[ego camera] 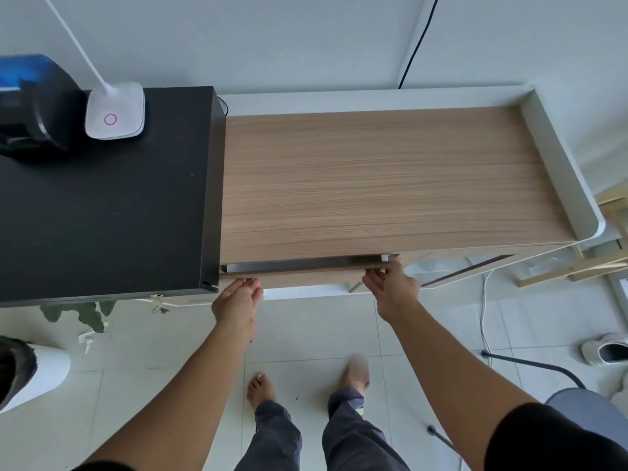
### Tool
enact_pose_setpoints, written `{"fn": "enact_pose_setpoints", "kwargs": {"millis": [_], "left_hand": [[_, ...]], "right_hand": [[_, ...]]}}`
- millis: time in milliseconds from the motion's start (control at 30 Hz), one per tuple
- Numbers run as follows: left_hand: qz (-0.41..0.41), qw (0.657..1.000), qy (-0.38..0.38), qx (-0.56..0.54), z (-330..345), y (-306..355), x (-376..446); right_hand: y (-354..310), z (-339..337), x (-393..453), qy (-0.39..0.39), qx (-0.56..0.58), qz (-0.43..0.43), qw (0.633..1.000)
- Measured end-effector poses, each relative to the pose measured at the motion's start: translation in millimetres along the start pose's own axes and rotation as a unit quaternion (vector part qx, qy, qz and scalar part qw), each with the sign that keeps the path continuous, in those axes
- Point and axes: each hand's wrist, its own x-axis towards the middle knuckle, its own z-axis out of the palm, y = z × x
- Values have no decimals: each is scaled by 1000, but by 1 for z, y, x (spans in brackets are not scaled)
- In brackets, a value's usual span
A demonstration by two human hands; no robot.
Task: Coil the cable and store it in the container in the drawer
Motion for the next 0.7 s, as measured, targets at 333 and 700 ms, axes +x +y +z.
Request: {"fn": "enact_pose_setpoints", "kwargs": {"millis": [333, 700], "left_hand": [[27, 996, -66, 60, 17, 17, -1], [372, 700, -71, 606, 27, 48, -39]], "right_hand": [[-22, 14, -12, -88, -83, -3, 993], [-56, 29, -67, -107, -692, -363, 615]]}}
